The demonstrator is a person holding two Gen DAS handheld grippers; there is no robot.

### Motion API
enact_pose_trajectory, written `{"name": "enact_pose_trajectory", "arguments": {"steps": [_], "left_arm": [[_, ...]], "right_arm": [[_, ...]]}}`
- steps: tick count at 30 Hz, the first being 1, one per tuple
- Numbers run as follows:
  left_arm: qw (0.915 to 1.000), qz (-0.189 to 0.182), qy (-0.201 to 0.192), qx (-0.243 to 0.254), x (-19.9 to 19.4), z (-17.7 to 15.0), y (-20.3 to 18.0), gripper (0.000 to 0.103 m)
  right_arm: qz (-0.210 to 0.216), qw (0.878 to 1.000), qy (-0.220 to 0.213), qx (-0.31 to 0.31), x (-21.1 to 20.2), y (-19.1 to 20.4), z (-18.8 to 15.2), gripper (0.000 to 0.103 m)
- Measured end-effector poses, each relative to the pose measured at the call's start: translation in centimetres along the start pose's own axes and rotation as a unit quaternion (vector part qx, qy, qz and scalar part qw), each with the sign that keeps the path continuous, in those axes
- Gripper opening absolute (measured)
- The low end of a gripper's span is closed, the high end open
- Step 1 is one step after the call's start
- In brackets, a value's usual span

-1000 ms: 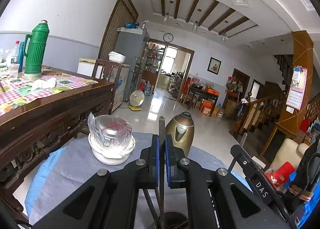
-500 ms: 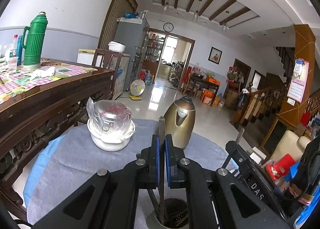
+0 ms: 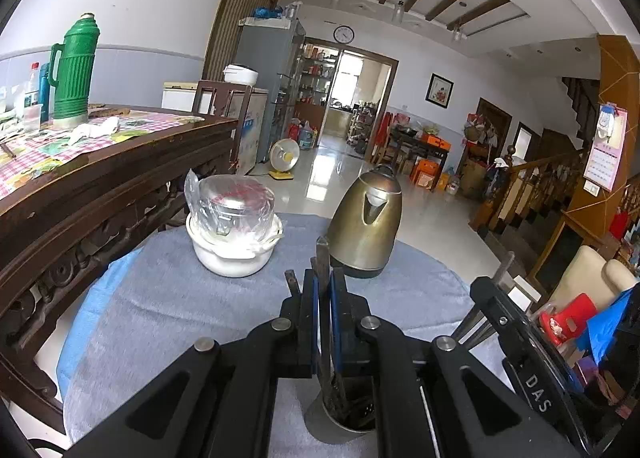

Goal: Organize utensils
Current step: 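Open both tools to release the chopsticks into the cup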

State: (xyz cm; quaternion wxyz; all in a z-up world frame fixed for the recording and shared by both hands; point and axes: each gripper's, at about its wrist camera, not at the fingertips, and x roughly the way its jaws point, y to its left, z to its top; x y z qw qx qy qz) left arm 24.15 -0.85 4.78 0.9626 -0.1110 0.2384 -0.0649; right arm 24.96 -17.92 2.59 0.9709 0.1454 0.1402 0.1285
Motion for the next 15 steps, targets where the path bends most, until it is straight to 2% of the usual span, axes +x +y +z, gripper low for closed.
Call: {"name": "enact_pose_trajectory", "arguments": {"steps": [15], "left_arm": [[0.9992, 0.017, 0.034, 0.01, -0.6, -1.3, 0.2, 0.008]], "right_arm": [[0.006, 1.0, 0.016, -0.007, -1.5, 0.5, -1.1, 0.006]]}}
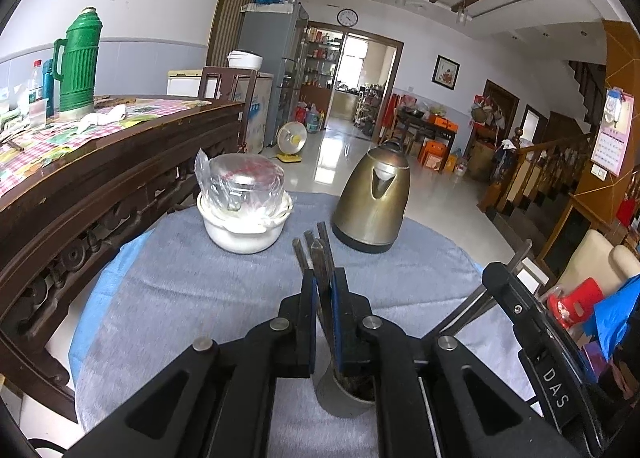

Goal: Organize utensils
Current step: 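Open both tools to release the chopsticks into the cup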

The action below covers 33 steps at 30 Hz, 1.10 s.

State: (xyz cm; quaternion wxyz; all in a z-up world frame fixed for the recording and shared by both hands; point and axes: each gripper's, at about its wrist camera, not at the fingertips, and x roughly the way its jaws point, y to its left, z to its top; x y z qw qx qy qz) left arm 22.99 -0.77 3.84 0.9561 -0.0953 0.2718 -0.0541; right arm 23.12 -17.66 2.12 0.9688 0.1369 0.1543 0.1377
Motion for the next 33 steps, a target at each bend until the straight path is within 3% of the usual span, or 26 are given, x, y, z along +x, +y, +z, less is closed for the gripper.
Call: {"name": "enact_pose_trajectory", "arguments": {"steps": [22, 33], "left_arm": [[0.9954, 0.006, 0.095, 0.012, 1.2, -2.6, 0.2, 0.008], [0.9911, 0.014, 0.132, 0.008, 1.5, -4.0, 1.7, 0.009]], "right_arm": [[0.009, 0.999, 0.032, 0.011, -0.2, -0.3, -0.7, 0.008], [0.023, 0.996, 0.054, 0.06, -0.5, -1.2, -0.7, 0.01]]}}
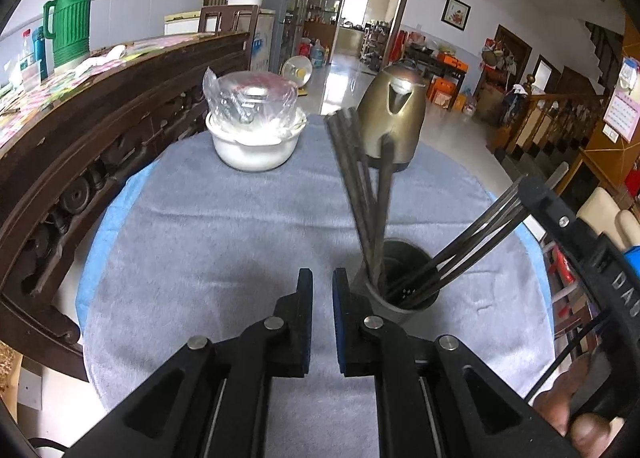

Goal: Organize utensils
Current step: 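Open both tools to release the chopsticks into the cup, then pull both open tools back up away from the holder cup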

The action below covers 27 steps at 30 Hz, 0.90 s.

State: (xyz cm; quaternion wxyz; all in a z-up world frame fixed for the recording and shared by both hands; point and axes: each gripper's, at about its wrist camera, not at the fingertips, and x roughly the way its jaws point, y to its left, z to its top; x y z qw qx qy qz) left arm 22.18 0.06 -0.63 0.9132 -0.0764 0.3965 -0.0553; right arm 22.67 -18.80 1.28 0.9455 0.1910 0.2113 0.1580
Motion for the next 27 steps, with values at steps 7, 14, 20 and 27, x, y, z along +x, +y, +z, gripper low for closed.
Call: {"name": "enact_pose_trajectory", "arguments": {"steps": [7, 14, 20, 27], "left_arm": [[0.9999, 0.013, 0.011, 0.004, -0.2, -1.4, 0.6, 0.053], [0.9993, 0.026, 0.019, 0.018, -0.6, -2.8, 1.2, 0.069], [0.9986, 0.038, 0.026, 0.028, -1.2, -4.6, 1.6, 0.071], [0.9946, 0.088, 0.035, 0.043, -2.1, -6.5, 1.7, 0.075]], "right_arm": [[0.0, 1.0, 0.005, 0.006, -1.3, -0.1, -0.7, 0.055], [0.0, 1.0, -0.023, -0.007, -4.0, 0.1, -1.1, 0.069], [-0.02, 1.0, 0.003, -0.011, -5.3, -0.7, -2.0, 0.067], [-0.047, 0.996, 0.056, -0.044, -5.9, -0.6, -4.7, 0.059]]}}
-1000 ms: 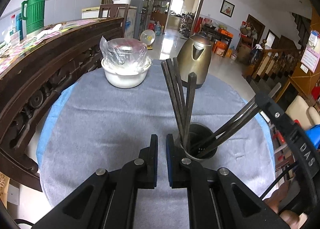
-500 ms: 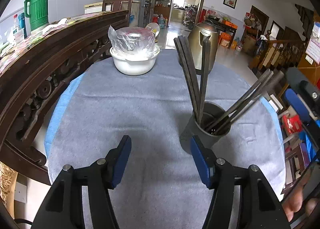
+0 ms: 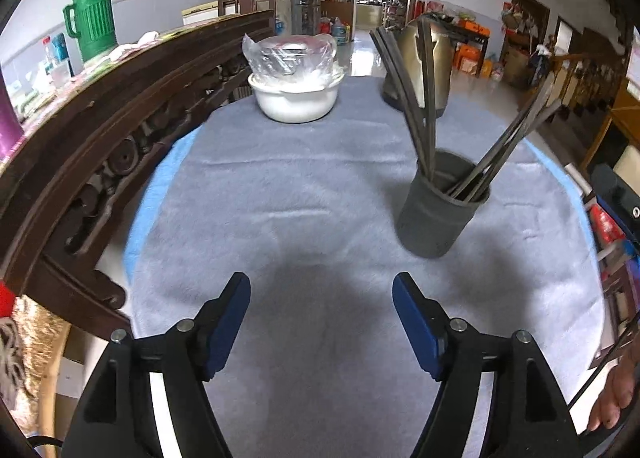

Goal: Organize utensils
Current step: 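Pull both open tools back up away from the holder cup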

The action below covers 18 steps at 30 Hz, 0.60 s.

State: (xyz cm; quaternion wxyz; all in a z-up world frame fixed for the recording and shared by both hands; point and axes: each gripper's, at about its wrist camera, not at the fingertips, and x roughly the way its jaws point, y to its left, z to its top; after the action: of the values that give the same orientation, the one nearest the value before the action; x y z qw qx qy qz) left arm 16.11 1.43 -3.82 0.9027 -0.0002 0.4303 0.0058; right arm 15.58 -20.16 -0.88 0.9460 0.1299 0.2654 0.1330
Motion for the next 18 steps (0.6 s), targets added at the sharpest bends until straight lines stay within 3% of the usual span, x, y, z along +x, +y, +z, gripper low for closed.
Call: {"name": "enact_pose_trajectory", "arguments": {"steps": [4, 18], "left_arm": [[0.9994, 0.032, -0.002, 0.013, -0.5, -0.8, 0.1, 0.075], [0.9969, 0.073, -0.012, 0.028, -3.2, -2.8, -0.7, 0.08]], "right_arm": [[-0.005, 1.0, 0.023, -0.007, -0.4, 0.1, -1.2, 0.059], [-0.04, 0.995, 0.09, -0.01, -2.6, -0.1, -3.5, 0.06]]}}
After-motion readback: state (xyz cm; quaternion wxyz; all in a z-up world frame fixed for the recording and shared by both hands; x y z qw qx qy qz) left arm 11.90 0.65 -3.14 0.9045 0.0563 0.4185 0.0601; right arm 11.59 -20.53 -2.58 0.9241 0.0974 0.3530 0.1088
